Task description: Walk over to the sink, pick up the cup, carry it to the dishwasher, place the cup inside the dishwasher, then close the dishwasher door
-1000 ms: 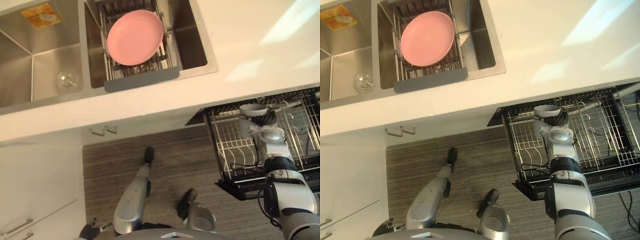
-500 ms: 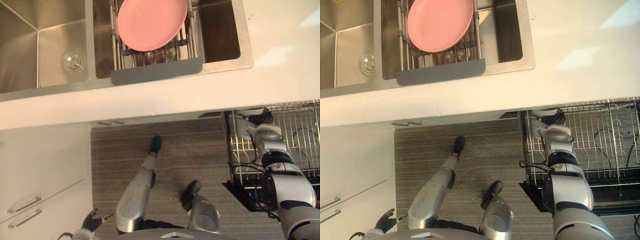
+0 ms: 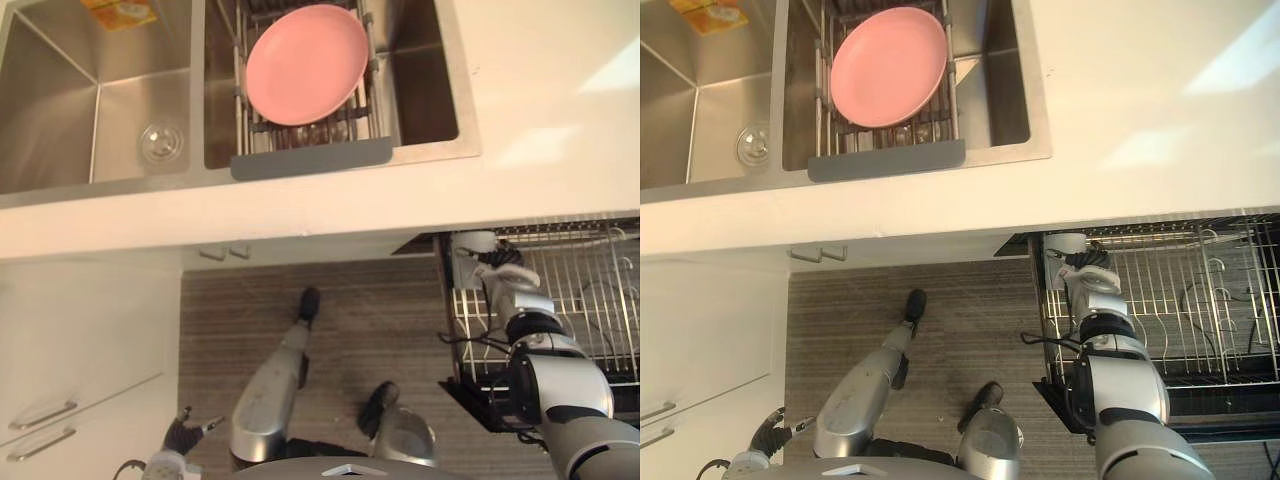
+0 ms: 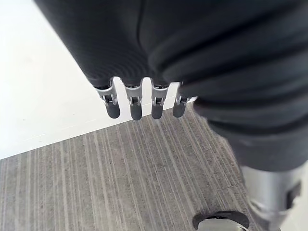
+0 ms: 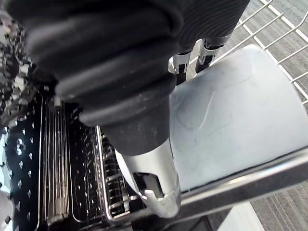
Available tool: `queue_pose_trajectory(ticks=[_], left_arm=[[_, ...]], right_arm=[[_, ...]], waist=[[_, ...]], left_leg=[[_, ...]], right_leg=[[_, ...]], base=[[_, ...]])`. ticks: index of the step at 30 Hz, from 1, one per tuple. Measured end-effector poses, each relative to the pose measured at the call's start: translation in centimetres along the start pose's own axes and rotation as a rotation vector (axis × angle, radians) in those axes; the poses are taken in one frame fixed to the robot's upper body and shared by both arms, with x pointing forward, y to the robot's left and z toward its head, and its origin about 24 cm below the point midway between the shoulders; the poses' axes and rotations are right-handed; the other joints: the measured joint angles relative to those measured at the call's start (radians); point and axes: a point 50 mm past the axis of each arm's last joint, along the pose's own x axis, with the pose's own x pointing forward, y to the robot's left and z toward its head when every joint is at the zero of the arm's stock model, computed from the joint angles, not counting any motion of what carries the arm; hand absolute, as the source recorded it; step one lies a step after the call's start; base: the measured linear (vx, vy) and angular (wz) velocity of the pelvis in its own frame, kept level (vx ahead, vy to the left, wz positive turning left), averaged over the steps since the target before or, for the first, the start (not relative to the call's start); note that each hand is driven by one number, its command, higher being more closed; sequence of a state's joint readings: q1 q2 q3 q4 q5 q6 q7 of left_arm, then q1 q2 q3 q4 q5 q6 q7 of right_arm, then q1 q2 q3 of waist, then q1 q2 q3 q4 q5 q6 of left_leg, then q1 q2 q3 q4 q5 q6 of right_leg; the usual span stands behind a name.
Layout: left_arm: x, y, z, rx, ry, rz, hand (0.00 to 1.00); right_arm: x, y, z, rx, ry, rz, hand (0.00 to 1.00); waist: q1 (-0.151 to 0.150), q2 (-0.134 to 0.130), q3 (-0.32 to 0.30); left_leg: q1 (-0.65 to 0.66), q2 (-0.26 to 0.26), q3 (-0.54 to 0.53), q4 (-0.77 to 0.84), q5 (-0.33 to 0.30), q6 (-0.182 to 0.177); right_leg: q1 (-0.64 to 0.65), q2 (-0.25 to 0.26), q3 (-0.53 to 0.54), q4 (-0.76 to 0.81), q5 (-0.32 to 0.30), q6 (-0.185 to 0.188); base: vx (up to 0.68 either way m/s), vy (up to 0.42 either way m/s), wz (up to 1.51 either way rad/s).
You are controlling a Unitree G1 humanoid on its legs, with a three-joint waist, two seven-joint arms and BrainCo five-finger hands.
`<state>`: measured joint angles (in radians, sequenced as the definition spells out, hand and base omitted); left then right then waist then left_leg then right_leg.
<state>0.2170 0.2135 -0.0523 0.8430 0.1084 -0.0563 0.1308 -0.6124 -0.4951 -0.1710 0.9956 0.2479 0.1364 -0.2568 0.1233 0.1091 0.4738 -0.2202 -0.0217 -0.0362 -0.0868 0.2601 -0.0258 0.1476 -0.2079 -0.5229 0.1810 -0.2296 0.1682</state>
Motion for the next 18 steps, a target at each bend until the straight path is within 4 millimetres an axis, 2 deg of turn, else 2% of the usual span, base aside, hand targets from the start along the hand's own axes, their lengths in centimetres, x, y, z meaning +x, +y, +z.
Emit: queue_pose_trajectory(ticks=[3,5,7,10,12,15,16,18], left_arm=[[0.2,0.7,0.0,-0.013,0.018,0.035,0.00],[0.4,1.2,0.7,-0.028,-0.002,0.075,0.00],[0.6,1.3,1.6,-0.037,-0.028,0.087,0.00],[0.7,0.8,2.1,-0.069,-0.037,0.085,0.00],[0.7,0.3,2.2,-0.105,-0.035,0.080,0.00],[0.6,-1.0,2.2,-0.182,-0.015,0.041,0.00],[0.4,-1.7,2.0,-0.208,0.001,0.016,0.00],[0.3,-1.8,1.6,-0.221,0.023,0.009,0.00]], right_arm=[[-1.0,0.9,-2.1,0.013,-0.006,-0.004,0.00],[-2.2,1.4,-4.4,0.088,0.001,-0.033,0.00],[-3.1,1.3,-6.0,0.150,0.008,-0.076,0.00],[-4.1,0.6,-7.5,0.216,-0.026,-0.135,0.00],[-4.7,0.2,-7.5,0.256,-0.082,-0.140,0.00],[-6.0,0.6,-6.3,0.380,-0.204,-0.061,0.00],[-6.7,0.8,-5.6,0.429,-0.259,-0.005,0.00],[-8.3,1.2,-4.2,0.507,-0.372,0.094,0.00]], waist=[[-0.007,-0.050,-0.036],[-0.026,-0.089,-0.101],[-0.030,-0.104,-0.146],[-0.045,-0.108,-0.213],[-0.061,-0.105,-0.224],[-0.082,-0.102,-0.231],[-0.089,-0.094,-0.235],[-0.090,-0.090,-0.247]], left_leg=[[0.033,0.001,0.034,0.000,-0.004,0.009],[0.069,0.005,0.056,0.000,-0.018,0.008],[0.108,0.017,0.085,0.000,-0.033,0.005],[0.152,0.043,0.142,-0.001,-0.051,-0.002],[0.181,0.055,0.169,-0.001,-0.065,-0.012],[0.202,0.083,0.215,-0.001,-0.064,-0.016],[0.207,0.096,0.227,-0.001,-0.060,-0.020],[0.211,0.116,0.229,0.000,-0.055,-0.026]], right_leg=[[0.028,-0.001,0.026,-0.031,0.023,0.004],[0.051,-0.002,0.058,-0.041,0.048,-0.002],[0.067,0.000,0.083,-0.043,0.065,-0.001],[0.073,0.007,0.131,-0.051,0.078,-0.006],[0.088,0.011,0.146,-0.066,0.078,-0.006],[0.095,0.026,0.175,-0.104,0.074,-0.006],[0.091,0.039,0.183,-0.105,0.073,-0.014],[0.092,0.054,0.184,-0.105,0.064,-0.030]], base=[[0.07,-0.040,-0.30],[0.09,-0.036,-0.28],[0.05,-0.027,-0.49],[-0.03,-0.034,-0.68],[-0.10,-0.041,-0.67],[-0.20,-0.054,-0.58],[-0.16,-0.025,-0.25],[-0.16,-0.021,-0.07]])
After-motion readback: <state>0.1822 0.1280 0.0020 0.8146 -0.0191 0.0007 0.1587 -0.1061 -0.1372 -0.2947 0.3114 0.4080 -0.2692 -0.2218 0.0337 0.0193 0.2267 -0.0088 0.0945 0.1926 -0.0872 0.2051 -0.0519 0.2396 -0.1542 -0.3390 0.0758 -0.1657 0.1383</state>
